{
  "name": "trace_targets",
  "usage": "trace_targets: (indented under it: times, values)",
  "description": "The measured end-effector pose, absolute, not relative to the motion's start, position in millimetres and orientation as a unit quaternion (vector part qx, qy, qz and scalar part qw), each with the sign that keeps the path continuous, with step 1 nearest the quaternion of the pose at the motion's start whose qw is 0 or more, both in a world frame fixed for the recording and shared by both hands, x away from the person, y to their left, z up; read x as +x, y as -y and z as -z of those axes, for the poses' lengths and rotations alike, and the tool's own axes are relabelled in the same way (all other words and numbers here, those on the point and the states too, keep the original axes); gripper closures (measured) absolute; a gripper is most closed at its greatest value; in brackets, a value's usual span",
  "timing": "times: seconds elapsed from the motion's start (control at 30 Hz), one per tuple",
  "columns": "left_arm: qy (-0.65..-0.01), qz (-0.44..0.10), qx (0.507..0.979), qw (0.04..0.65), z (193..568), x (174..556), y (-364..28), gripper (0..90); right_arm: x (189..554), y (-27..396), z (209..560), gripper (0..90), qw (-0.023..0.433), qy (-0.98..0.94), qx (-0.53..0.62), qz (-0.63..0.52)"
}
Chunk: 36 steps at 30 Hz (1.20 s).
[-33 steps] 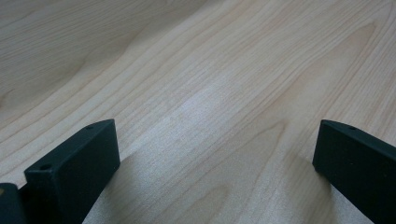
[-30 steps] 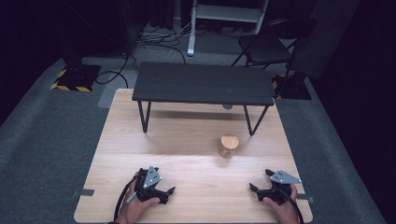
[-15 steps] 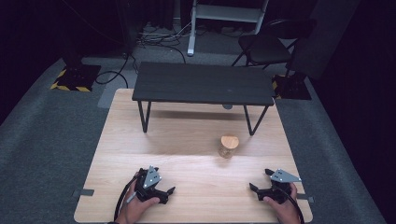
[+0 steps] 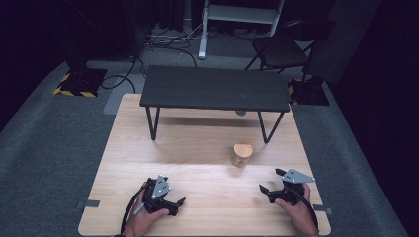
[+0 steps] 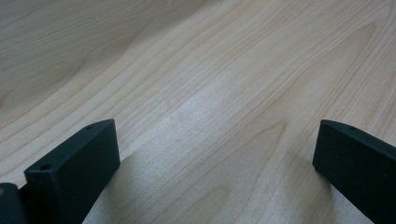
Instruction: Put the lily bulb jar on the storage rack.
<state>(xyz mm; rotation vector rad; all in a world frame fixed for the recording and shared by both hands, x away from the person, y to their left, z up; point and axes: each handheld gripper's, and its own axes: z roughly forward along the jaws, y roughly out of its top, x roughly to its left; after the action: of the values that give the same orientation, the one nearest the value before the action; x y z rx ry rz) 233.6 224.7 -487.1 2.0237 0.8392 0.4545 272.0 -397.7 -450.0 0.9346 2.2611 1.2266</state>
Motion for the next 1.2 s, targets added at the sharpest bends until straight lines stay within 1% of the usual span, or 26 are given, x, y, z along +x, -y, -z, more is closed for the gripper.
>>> trace_targets:
  times: [0.27, 0.3, 0.37, 0.43, 0.47, 0.6, 0.83, 1.13, 1.2]
  values:
    - [-0.337, -0.183, 0.814, 0.437, 487, 234, -225, 0.5, 299, 374, 431, 2.5, 0.2, -0.817, 0.306, -0.447]
    - [-0.338, -0.183, 0.813, 0.437, 487, 234, -225, 0.5, 308, 368, 426, 2.5, 0.195, -0.819, 0.302, -0.447]
    - [-0.338, -0.183, 0.814, 0.437, 487, 234, -225, 0.5, 312, 365, 425, 2.6, 0.193, -0.82, 0.3, -0.447]
    - [-0.338, -0.183, 0.813, 0.437, 487, 234, -225, 0.5, 328, 361, 422, 2.7, 0.173, -0.819, 0.302, -0.456]
    - [-0.338, -0.183, 0.813, 0.437, 487, 234, -225, 0.5, 328, 361, 422, 2.7, 0.173, -0.819, 0.302, -0.456]
    - [-0.338, -0.184, 0.814, 0.436, 487, 234, -225, 0.5, 347, 346, 413, 2.8, 0.165, -0.83, 0.292, -0.446]
    - [-0.338, -0.184, 0.813, 0.437, 487, 234, -224, 0.5, 367, 332, 409, 2.8, 0.152, -0.833, 0.297, -0.441]
    - [-0.338, -0.183, 0.813, 0.437, 487, 234, -224, 0.5, 380, 321, 416, 3.8, 0.155, -0.835, 0.304, -0.431]
    - [-0.338, -0.183, 0.813, 0.437, 487, 234, -224, 0.5, 383, 319, 419, 6.9, 0.157, -0.836, 0.306, -0.427]
